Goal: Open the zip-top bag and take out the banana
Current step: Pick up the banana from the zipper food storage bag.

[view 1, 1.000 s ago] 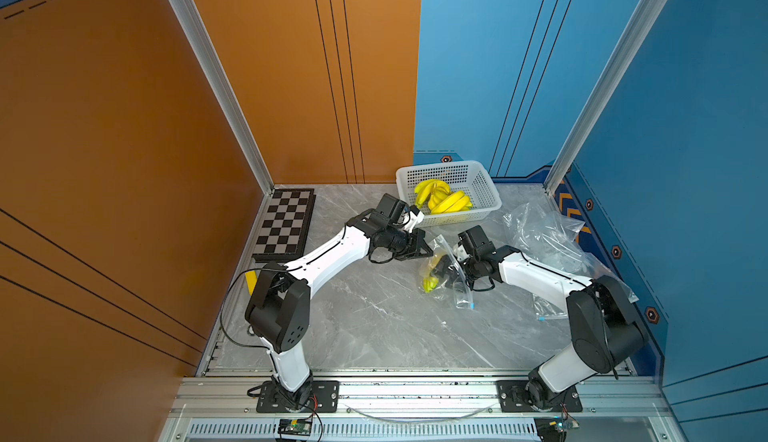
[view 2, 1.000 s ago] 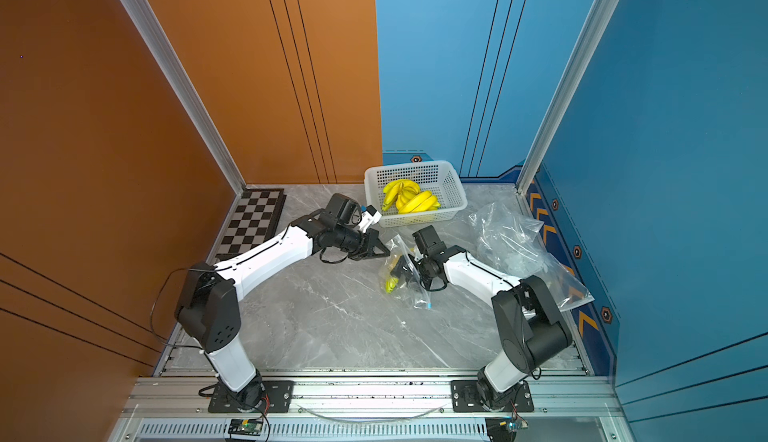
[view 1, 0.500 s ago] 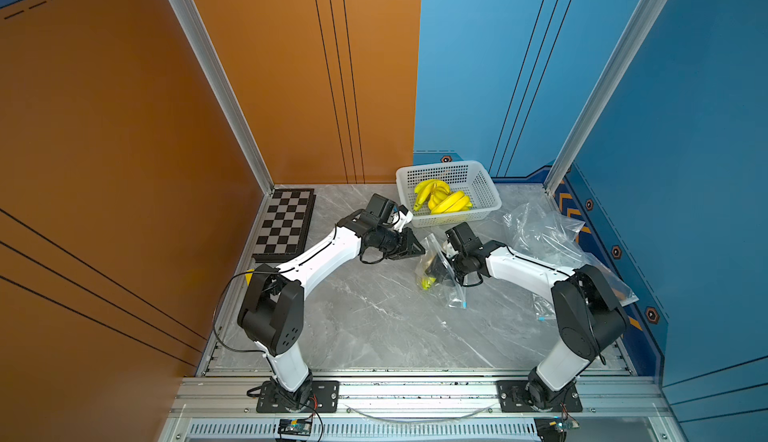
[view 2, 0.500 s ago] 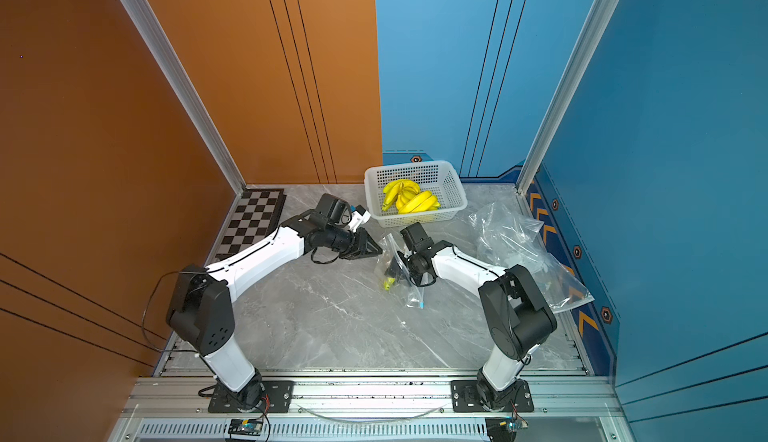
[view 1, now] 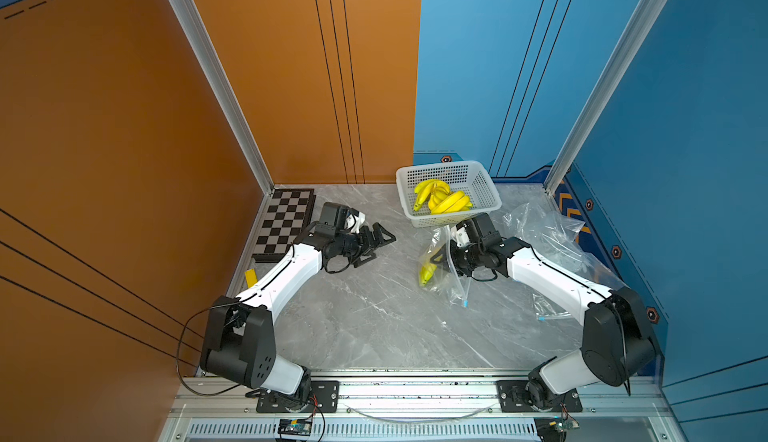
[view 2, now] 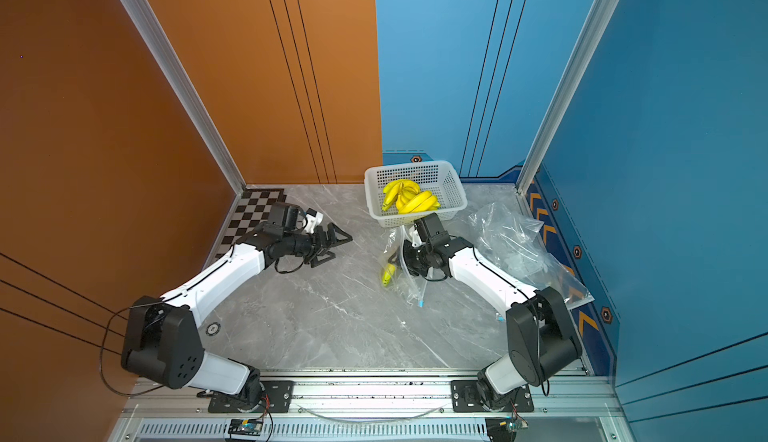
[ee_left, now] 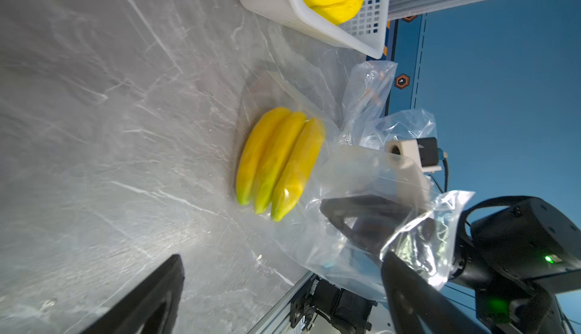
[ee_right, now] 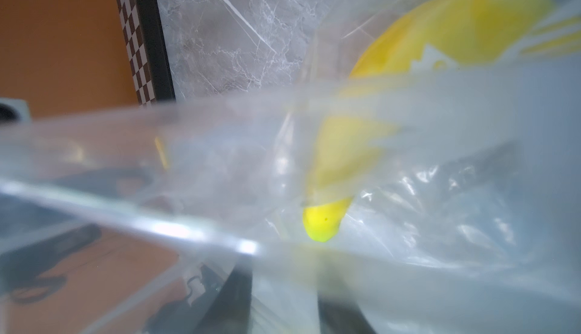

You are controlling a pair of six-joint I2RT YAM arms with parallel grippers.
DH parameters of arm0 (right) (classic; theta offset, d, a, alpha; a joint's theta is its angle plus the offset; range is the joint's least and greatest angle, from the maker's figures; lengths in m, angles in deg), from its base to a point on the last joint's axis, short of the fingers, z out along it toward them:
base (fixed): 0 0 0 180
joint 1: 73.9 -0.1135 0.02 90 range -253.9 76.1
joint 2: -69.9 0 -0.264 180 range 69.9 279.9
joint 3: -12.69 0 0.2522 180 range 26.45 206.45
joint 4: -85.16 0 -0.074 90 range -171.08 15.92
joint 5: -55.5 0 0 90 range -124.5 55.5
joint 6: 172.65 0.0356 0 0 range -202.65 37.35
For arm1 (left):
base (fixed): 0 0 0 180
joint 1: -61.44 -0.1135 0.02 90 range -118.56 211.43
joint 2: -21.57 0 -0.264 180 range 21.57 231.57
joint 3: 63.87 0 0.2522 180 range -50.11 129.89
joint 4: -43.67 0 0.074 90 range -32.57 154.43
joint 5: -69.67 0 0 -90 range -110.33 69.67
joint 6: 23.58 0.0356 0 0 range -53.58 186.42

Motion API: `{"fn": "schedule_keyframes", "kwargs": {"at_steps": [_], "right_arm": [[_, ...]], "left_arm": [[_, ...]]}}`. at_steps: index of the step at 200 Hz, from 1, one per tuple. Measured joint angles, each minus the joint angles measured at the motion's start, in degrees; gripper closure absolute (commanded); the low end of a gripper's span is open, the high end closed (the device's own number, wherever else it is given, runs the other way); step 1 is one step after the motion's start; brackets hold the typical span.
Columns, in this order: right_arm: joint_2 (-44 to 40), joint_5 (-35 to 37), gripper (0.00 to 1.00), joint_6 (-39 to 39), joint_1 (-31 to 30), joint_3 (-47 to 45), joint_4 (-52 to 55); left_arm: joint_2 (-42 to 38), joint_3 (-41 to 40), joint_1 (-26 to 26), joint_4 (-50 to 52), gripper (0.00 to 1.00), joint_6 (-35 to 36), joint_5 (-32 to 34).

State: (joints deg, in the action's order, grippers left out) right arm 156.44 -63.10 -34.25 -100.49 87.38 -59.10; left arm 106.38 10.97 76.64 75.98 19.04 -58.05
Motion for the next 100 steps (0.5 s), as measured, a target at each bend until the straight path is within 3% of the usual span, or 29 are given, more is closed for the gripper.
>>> {"fn": "schedule_keyframes", "kwargs": {"at_steps": [20, 100], "right_arm": [[1.25, -0.11, 0.50, -0.68, 0.22, 0.11, 1.14], [11.78, 1.25, 0.49, -1.03, -1.88, 6.43, 5.05]], "left_arm": [[0.20, -1.09, -0.13, -0.35, 0.02, -0.55, -0.46], [5.31, -1.09, 0.17, -0.94, 0.02, 0.46, -3.50]]}}
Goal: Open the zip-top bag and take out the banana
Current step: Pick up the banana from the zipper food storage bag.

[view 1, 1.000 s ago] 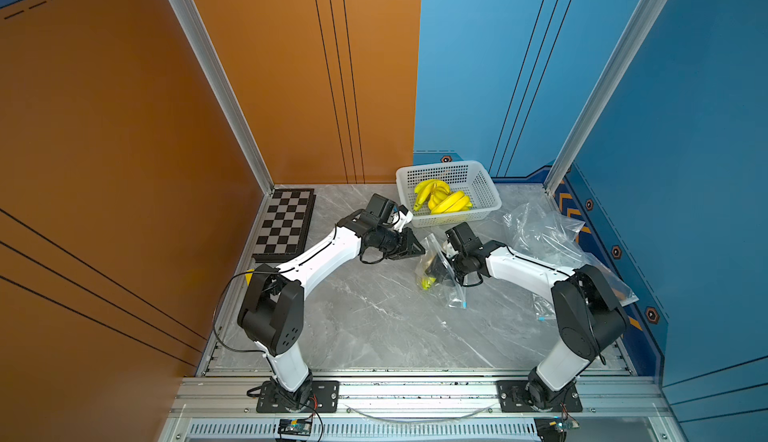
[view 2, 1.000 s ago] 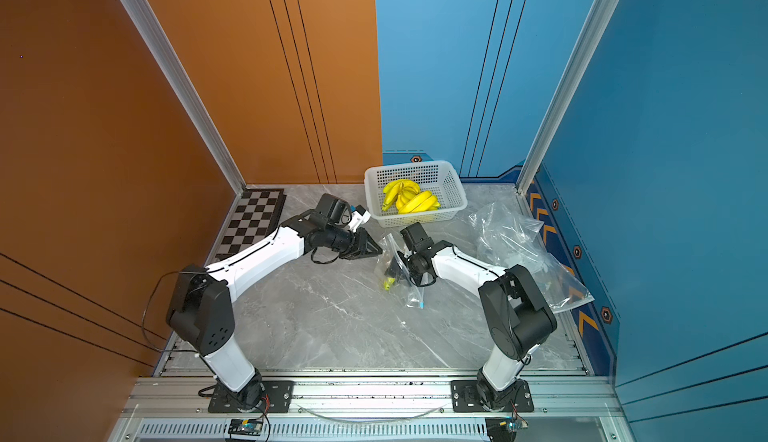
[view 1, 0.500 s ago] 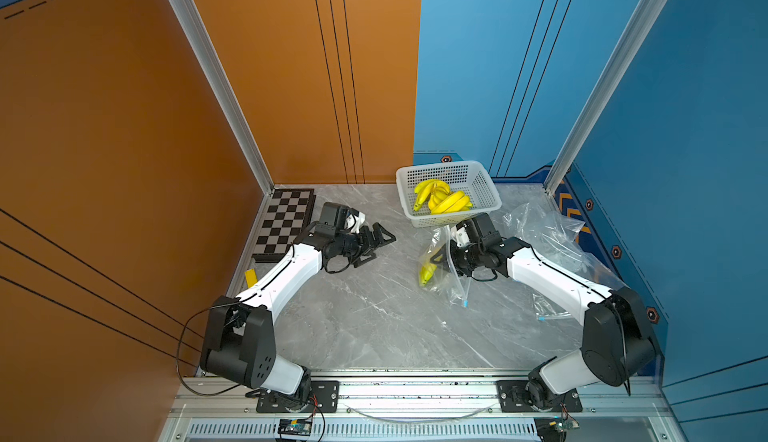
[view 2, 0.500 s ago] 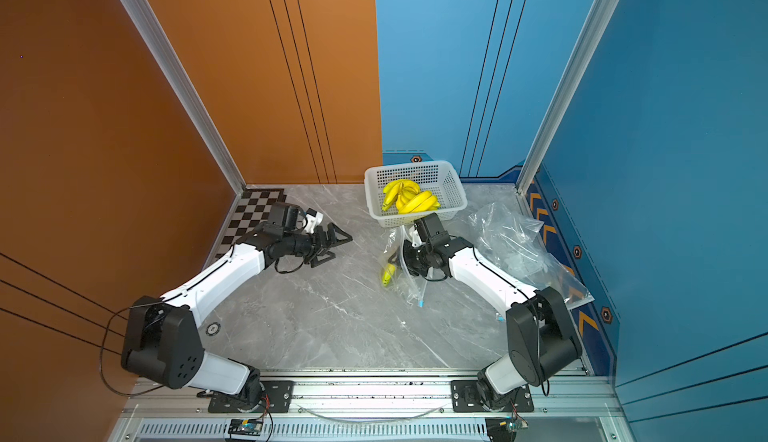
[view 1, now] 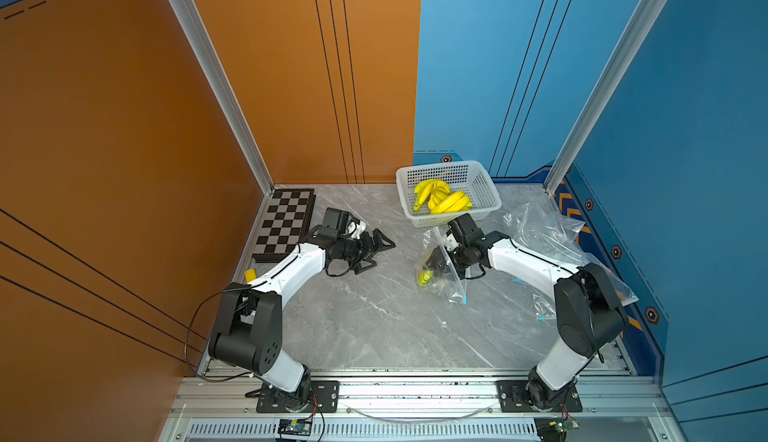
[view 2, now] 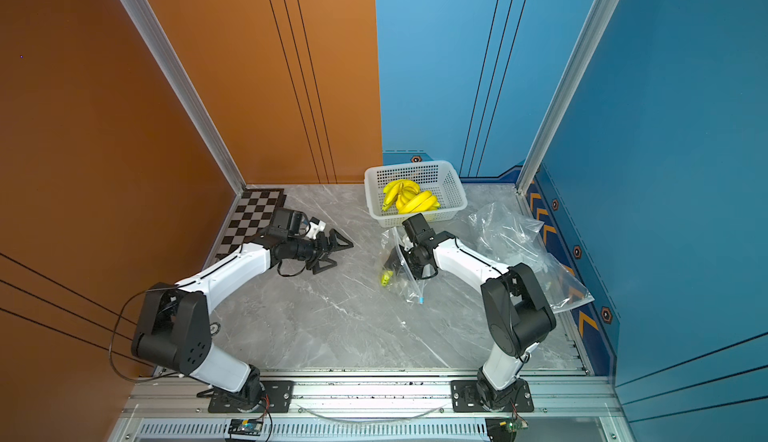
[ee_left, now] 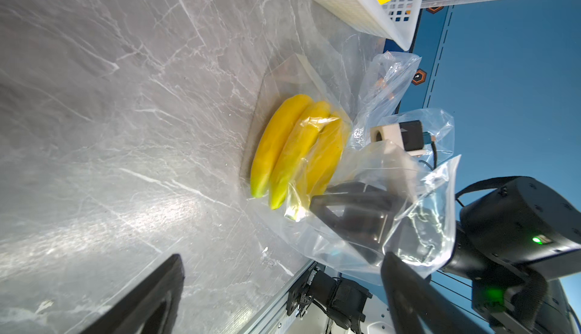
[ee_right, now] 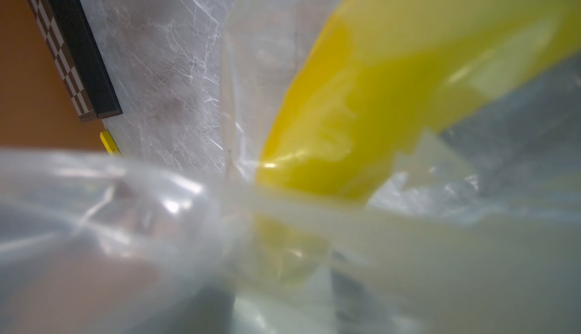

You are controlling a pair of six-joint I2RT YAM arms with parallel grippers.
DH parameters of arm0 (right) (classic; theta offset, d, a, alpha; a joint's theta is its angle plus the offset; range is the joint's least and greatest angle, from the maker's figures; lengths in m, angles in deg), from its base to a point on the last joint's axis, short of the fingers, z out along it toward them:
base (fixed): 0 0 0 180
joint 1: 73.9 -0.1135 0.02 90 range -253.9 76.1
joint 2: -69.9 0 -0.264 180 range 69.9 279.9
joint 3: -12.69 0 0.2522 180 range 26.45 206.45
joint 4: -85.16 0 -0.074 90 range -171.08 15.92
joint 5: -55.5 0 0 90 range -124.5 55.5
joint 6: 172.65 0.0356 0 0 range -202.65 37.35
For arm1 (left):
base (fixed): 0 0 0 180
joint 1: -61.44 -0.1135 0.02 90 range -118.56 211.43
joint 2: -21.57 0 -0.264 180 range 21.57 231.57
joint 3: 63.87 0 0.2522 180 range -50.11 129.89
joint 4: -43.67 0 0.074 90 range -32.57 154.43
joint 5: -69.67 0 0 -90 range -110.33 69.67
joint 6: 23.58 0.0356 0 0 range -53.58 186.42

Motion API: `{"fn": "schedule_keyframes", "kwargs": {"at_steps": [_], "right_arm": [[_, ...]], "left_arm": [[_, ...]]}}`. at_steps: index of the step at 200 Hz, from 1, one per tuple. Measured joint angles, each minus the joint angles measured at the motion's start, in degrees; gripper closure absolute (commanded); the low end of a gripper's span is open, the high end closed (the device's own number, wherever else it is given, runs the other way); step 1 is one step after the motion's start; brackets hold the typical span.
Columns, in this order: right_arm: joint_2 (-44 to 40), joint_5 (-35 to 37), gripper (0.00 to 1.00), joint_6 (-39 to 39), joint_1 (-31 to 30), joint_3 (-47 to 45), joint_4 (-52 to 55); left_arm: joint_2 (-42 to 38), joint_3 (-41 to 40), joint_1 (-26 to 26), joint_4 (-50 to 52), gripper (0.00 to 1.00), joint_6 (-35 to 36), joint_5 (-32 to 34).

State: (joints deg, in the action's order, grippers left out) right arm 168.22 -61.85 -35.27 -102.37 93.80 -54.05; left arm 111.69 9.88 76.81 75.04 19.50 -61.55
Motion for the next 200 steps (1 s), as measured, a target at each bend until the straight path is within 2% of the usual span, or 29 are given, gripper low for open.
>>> {"fn": "schedule_keyframes", "kwargs": {"at_steps": [98, 114, 126, 200], "right_arm": [[6.27, 0.17, 0.51, -0.04, -0.09, 4.09, 2.03], [6.47, 0.15, 0.58, -0.09, -0.15, 4.57, 2.56], [6.47, 0.11, 0.69, -0.13, -0.20, 4.61, 2.62], [3.74, -0.76, 0.70, -1.38, 0.09, 4.59, 4.50]], "left_arm": [[2.49, 1.62, 0.72, 1.42, 0.02, 2.56, -1.75], [2.99, 1.62, 0.81, 1.51, 0.02, 2.56, -1.79], [3.37, 1.62, 0.81, 1.51, 0.02, 2.67, -1.90], [3.58, 1.55, 0.81, 1.66, 0.02, 3.39, -1.84]]}}
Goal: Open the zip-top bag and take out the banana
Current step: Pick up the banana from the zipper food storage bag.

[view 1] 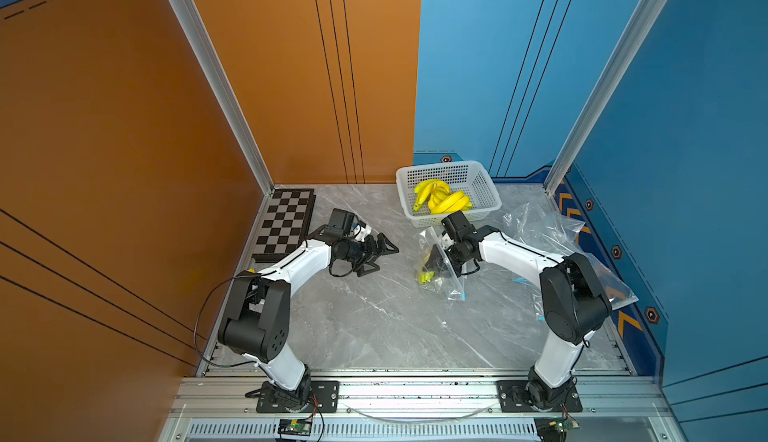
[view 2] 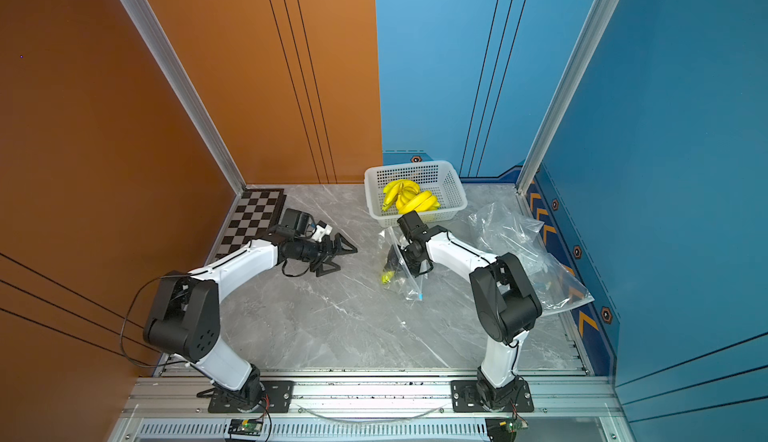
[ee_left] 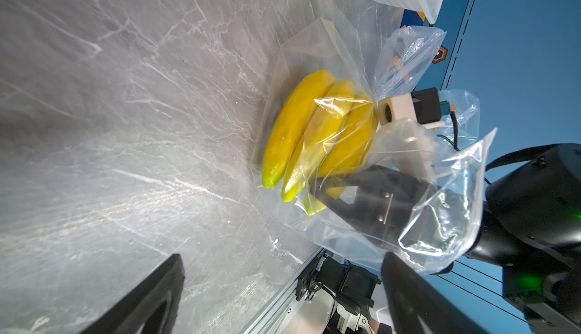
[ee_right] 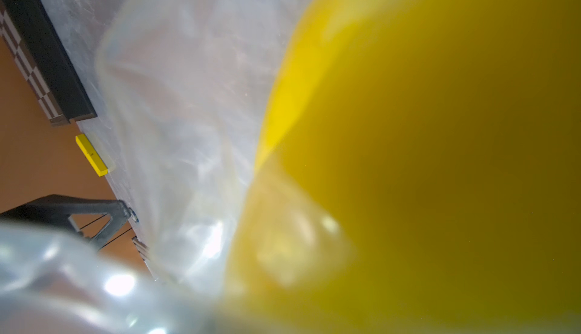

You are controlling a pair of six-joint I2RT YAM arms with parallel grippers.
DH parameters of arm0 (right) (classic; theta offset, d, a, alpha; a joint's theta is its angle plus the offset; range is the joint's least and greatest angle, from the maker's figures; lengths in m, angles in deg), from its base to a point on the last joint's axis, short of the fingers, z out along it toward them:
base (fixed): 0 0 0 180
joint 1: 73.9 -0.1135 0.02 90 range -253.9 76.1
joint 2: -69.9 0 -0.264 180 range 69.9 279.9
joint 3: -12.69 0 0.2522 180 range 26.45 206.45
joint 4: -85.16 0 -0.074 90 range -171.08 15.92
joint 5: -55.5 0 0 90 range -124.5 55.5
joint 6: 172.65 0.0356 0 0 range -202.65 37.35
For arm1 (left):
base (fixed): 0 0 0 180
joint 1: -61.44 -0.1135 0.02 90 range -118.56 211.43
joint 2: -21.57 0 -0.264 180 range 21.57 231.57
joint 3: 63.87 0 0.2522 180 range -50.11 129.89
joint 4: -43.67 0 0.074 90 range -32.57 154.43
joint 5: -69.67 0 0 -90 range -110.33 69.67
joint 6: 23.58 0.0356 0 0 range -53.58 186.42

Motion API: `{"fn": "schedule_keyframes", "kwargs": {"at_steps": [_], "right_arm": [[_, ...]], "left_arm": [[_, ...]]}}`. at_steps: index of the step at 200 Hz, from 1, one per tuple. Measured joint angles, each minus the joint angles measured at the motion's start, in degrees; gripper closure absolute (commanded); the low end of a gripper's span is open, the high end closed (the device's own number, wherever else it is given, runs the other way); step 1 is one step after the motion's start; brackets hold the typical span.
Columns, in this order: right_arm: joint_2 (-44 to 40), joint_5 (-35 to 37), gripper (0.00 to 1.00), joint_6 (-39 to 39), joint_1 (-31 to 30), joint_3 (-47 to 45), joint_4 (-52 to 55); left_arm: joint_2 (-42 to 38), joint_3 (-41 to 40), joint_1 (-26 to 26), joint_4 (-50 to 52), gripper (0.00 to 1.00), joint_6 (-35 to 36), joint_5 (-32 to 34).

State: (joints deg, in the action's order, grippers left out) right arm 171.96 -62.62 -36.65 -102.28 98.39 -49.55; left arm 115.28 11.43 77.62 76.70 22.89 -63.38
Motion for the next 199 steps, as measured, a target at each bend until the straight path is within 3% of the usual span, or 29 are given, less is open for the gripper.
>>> {"fn": "schedule_keyframes", "kwargs": {"at_steps": [20, 44, 90, 150, 187, 199], "right_arm": [[-3.87, -1.90, 0.69, -1.33, 0.50, -0.04, 0.46], [-9.84, -5.46, 0.69, -4.55, 1.05, -0.04, 0.50], [-18.69, -14.45, 0.69, -10.16, 1.20, -0.66, -1.31], [-19.50, -19.37, 0.69, -10.67, 1.33, -1.49, -2.86], [-19.45, -19.89, 0.69, -10.64, 0.87, -1.55, -3.06], [-19.34, -19.91, 0.69, -10.64, 0.57, -1.49, -3.06]], "left_arm": [[-0.94, -2.58, -0.13, -3.39, 0.02, -1.14, 0.35], [-1.42, -6.75, -0.81, -10.97, 0.02, -7.52, -2.78], [-1.33, -7.15, -0.48, -28.22, 0.02, -18.80, -6.78], [0.11, -7.17, -0.66, -53.75, 0.02, -35.89, -8.26], [1.99, -6.16, 0.15, -59.87, 0.00, -40.04, -8.66], [2.69, -5.57, 0.98, -60.65, 0.08, -40.48, -8.85]]}}
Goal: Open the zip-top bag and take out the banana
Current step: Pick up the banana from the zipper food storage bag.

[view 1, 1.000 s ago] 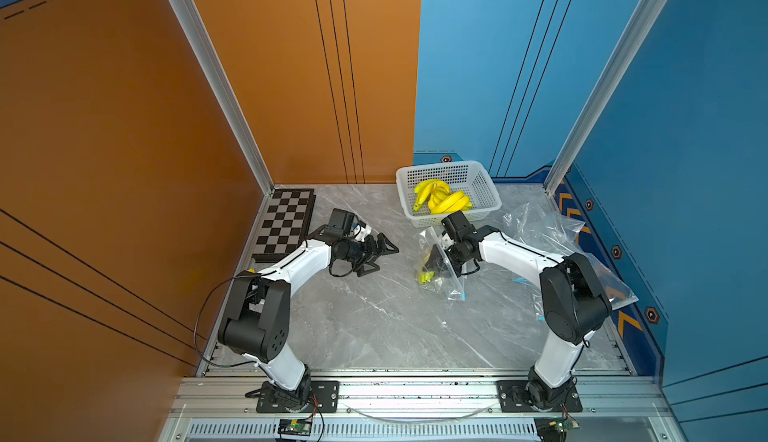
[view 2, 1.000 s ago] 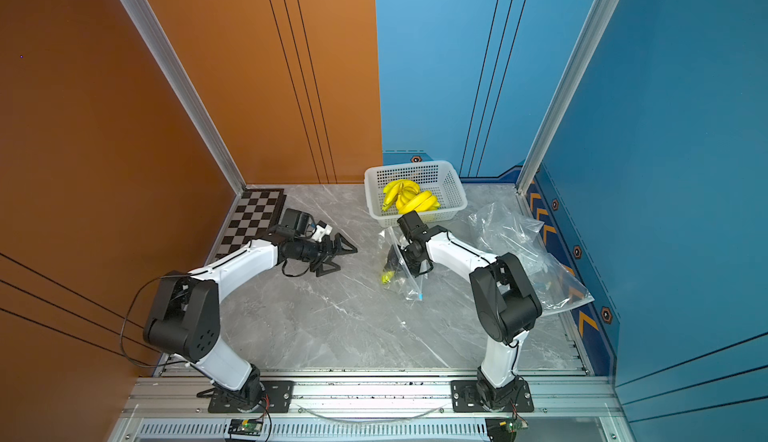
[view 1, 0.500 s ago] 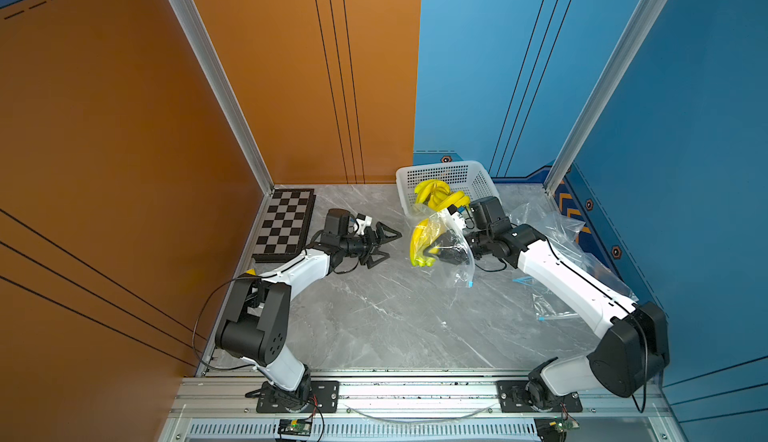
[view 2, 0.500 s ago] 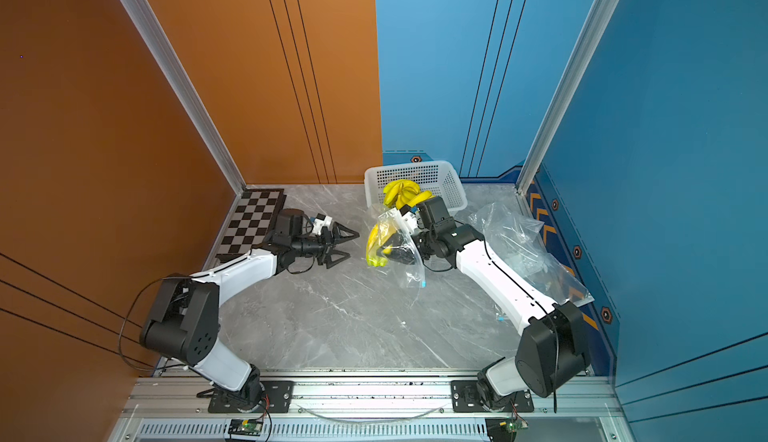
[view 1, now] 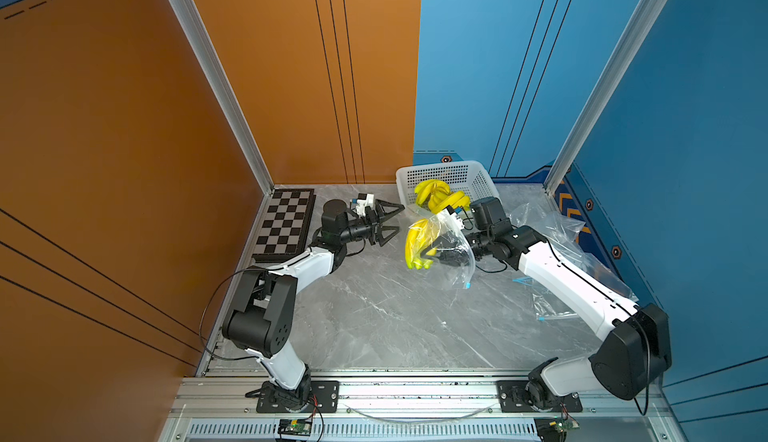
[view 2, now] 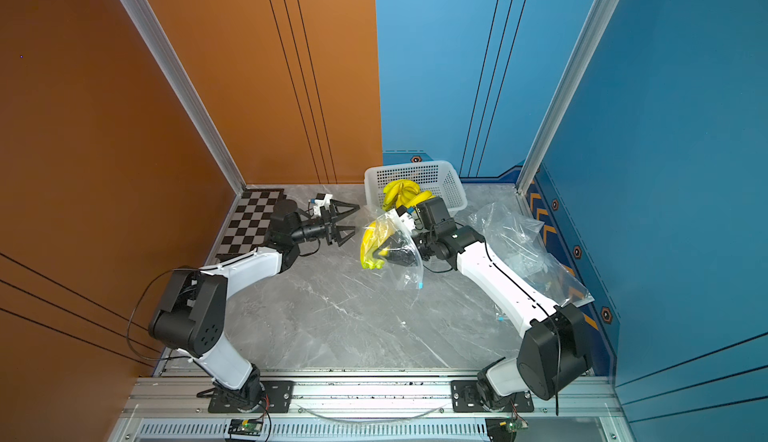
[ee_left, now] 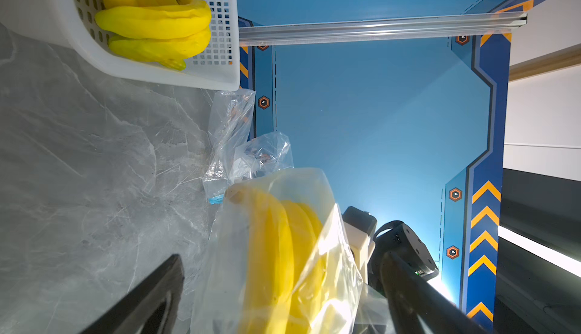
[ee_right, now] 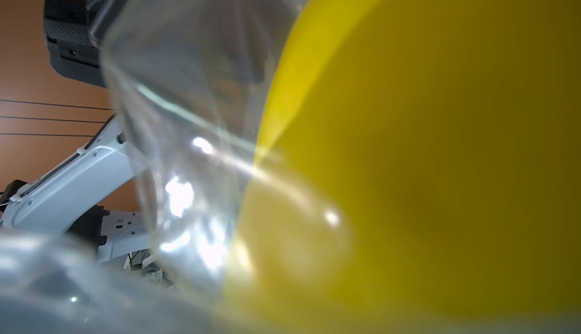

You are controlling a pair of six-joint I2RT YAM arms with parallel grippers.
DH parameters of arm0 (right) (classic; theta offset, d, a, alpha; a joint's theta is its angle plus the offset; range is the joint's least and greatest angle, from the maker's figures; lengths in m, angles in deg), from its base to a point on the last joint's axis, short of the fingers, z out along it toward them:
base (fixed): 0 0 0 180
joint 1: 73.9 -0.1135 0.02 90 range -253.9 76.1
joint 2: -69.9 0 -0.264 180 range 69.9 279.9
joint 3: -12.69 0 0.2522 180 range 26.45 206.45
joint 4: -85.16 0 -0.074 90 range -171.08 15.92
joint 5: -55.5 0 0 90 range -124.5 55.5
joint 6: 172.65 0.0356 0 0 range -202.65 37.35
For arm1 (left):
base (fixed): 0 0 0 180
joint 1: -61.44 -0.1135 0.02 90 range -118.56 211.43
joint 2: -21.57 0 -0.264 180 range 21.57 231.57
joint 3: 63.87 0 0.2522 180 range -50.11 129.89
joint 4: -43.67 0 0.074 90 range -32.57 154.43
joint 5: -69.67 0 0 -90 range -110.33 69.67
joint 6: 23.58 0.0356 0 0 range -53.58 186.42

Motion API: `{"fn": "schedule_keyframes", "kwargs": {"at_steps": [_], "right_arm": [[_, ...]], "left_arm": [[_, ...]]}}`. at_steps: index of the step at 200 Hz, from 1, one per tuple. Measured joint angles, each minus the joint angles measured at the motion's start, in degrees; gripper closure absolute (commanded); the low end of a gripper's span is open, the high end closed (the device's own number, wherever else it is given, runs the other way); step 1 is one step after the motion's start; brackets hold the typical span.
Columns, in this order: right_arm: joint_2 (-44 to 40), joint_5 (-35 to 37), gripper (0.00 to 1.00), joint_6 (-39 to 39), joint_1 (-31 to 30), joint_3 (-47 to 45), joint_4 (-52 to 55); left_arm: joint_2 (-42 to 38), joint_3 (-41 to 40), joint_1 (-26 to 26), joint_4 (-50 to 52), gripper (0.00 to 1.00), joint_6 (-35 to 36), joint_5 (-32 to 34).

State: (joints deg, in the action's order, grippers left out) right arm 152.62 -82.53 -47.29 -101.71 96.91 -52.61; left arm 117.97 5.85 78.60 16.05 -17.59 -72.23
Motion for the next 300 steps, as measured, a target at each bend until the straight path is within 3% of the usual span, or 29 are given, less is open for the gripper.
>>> {"fn": "schedule_keyframes", "kwargs": {"at_steps": [5, 11, 22, 40, 96, 145, 239, 300], "right_arm": [[0.11, -0.02, 0.69, 0.00, -0.11, 0.02, -0.07], [0.31, -0.02, 0.69, 0.00, -0.28, 0.13, -0.09], [0.76, 0.00, 0.69, 0.00, -0.57, 0.39, -0.15], [1.51, 0.00, 0.69, 0.00, -0.85, 0.57, -0.22], [1.97, 0.09, 0.69, 0.48, -0.22, 0.31, -0.57], [-0.04, 0.00, 0.69, 0.72, 2.91, -2.19, -1.03], [-4.20, -1.84, 0.68, 3.08, 4.44, -5.55, -1.05], [-5.16, -4.35, 0.69, 5.22, 4.57, -6.95, -1.03]], "left_arm": [[0.28, 0.22, 0.39, -0.26, 0.12, -0.31, -0.07], [0.66, 0.42, 0.94, -0.63, 0.25, -0.70, -0.26], [1.38, 0.85, 1.84, -1.14, 0.64, -0.79, -0.83], [2.82, 1.16, 2.69, -1.18, 1.00, -0.92, -0.76], [4.42, 0.50, -0.66, -1.86, 1.00, -0.90, -2.56], [3.69, -5.31, -9.62, -2.10, 1.00, 0.26, -3.28], [5.40, -8.98, -22.23, -2.23, 1.00, 3.10, -4.79], [10.95, -8.37, -27.19, -2.19, 1.00, 4.33, -6.95]]}}
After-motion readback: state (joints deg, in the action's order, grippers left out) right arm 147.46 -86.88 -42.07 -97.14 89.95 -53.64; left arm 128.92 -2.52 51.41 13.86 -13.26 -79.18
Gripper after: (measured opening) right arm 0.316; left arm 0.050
